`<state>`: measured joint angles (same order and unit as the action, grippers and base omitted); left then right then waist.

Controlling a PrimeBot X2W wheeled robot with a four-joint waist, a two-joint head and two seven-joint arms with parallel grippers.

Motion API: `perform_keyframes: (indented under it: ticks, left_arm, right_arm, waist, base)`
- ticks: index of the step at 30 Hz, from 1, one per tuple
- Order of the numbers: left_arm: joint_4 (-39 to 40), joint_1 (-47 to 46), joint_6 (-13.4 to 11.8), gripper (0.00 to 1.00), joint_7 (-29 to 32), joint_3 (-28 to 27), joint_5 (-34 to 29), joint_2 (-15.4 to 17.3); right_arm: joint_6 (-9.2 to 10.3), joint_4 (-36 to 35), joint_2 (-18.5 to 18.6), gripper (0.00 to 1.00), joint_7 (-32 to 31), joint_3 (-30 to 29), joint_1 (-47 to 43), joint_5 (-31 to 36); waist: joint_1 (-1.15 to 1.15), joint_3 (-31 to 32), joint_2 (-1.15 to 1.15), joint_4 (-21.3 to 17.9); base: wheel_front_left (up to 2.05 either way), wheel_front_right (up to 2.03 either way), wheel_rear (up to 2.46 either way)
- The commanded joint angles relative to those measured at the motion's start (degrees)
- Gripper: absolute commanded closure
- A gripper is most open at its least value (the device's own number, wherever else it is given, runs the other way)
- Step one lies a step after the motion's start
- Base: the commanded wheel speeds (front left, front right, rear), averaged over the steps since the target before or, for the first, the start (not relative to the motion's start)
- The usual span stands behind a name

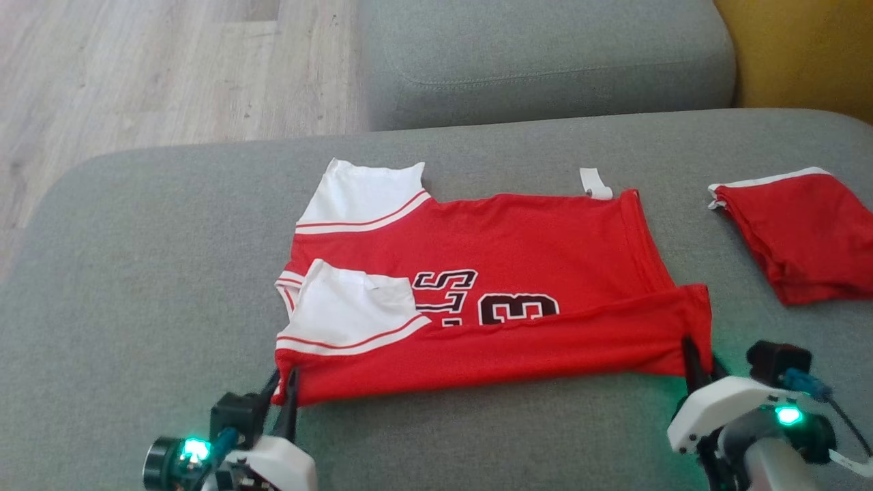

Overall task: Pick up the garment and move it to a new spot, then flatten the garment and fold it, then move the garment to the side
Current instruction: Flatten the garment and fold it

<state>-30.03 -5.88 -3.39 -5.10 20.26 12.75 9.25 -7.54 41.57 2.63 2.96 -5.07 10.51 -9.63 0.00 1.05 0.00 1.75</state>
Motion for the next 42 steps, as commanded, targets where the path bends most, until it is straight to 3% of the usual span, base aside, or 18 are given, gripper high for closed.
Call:
perform_keyframes:
  ticks: [1, 8, 14, 19, 22, 23, 29, 34, 42]
  left_arm:
    - [2.2, -1.8, -1.2, 0.0, -0.9, -2.3, 0.8, 0.6]
    - [6.2, -3.4, -3.7, 0.0, -7.4, -5.4, 2.6, -1.0]
    - [12.0, -7.8, -1.6, 0.0, -9.7, -6.6, 2.4, -1.1]
    - [12.0, -14.3, 0.3, 0.0, -9.8, -6.6, 1.5, 0.5]
    - [8.3, -24.5, 3.5, 0.0, -5.3, -6.9, 1.6, 3.7]
    - [8.3, -24.5, 3.5, 0.0, -5.3, -6.9, 1.6, 3.7]
    - [-1.2, -39.0, 9.5, 0.0, 6.1, -5.6, 3.4, 9.5]
    - [-9.0, -46.9, 10.6, 0.0, 14.1, -4.3, 6.1, 13.3]
    - [-15.8, -52.5, 10.9, 0.0, 20.1, -1.5, 13.3, 18.2]
  right_arm:
    - [0.05, -4.9, 0.2, 0.0, 1.3, 1.0, 0.7, -0.5]
    - [0.05, -15.3, 0.2, 0.0, 8.2, 2.0, -0.7, -2.2]
    - [0.05, -21.6, 0.2, 0.0, 10.9, 2.6, -0.8, -3.4]
    - [0.05, -23.7, 0.2, 0.0, 11.3, 3.5, 0.7, -3.9]
    - [0.05, -25.6, 0.2, 0.0, 11.5, 4.8, 2.9, -4.6]
    - [0.05, -25.6, 0.2, 0.0, 11.5, 4.8, 2.9, -4.6]
    - [0.05, -27.6, 0.2, 0.0, 11.7, 7.9, 6.0, -6.4]
    - [0.05, -28.6, 0.2, 0.0, 11.9, 10.1, 7.8, -7.9]
    - [0.05, -31.4, 0.2, 0.0, 12.0, 13.4, 8.7, -14.3]
  waist:
    - [0.0, -0.3, 0.0, -0.2]
    - [0.0, -1.8, 0.0, -0.8]
    - [0.0, -5.3, 0.0, -1.9]
    - [0.0, -8.9, 0.0, -3.5]
    - [0.0, -13.5, 0.0, -5.6]
    - [0.0, -13.5, 0.0, -5.6]
    - [0.0, -20.3, 0.0, -9.9]
    - [0.0, -24.5, 0.0, -12.8]
    - [0.0, -28.2, 0.0, -16.0]
  base:
    - [0.0, 0.0, 0.0]
    - [0.0, 0.0, 0.0]
    - [0.0, 0.0, 0.0]
    - [0.0, 0.0, 0.0]
    - [0.0, 0.0, 0.0]
    - [0.0, 0.0, 0.0]
    - [0.0, 0.0, 0.0]
    - [0.0, 0.0, 0.0]
    - [0.0, 0.0, 0.0]
